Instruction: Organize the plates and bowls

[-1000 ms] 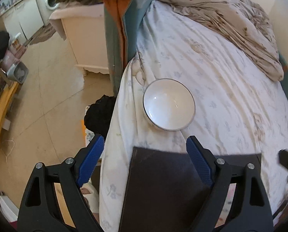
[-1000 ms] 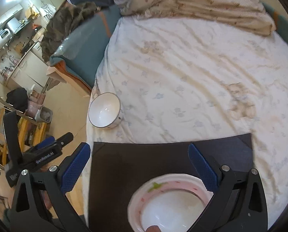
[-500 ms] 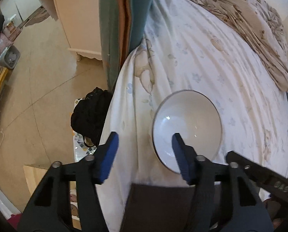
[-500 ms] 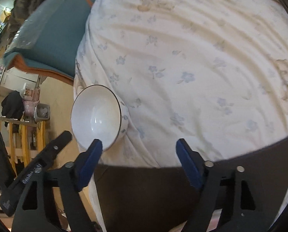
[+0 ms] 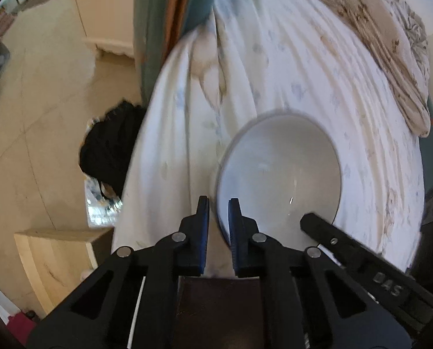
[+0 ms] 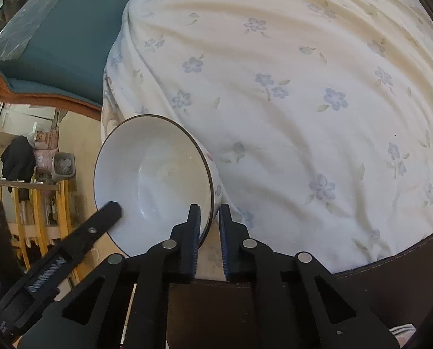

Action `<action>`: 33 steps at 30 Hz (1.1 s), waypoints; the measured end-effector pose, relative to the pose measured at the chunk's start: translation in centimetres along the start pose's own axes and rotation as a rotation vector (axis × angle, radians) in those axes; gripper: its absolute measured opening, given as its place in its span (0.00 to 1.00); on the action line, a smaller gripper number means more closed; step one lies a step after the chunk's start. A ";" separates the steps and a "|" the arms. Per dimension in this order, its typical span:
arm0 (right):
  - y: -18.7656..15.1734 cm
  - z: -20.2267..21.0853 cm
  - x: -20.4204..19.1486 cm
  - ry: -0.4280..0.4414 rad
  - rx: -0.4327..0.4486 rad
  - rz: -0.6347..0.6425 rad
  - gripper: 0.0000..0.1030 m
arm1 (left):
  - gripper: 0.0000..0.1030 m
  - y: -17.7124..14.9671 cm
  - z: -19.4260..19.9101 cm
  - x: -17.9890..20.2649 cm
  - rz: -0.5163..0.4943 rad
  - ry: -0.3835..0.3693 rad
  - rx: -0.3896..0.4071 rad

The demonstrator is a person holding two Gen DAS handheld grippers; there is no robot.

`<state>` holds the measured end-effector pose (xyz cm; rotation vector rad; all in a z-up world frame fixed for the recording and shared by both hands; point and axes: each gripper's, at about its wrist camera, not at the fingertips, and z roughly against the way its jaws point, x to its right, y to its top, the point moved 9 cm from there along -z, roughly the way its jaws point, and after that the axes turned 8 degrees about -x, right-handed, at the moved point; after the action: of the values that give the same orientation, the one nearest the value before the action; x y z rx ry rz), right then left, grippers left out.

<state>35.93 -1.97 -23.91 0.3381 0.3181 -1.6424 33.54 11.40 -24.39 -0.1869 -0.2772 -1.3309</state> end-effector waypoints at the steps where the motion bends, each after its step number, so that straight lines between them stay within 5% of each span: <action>1: -0.1 0.0 -0.2 -0.001 0.001 0.007 0.14 | 0.10 0.0 -0.1 0.0 0.001 0.005 0.001; 15: -3.0 5.3 -0.5 0.008 0.053 0.084 0.14 | 0.09 -3.5 4.8 3.6 -0.068 0.004 0.020; 33: -14.5 17.6 6.0 0.020 0.163 0.085 0.14 | 0.12 -16.8 10.5 14.2 -0.351 0.009 0.055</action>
<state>20.43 -13.12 -10.13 0.4846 0.1824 -1.5857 19.24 -2.56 -10.44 -0.0881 -0.3500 -1.6692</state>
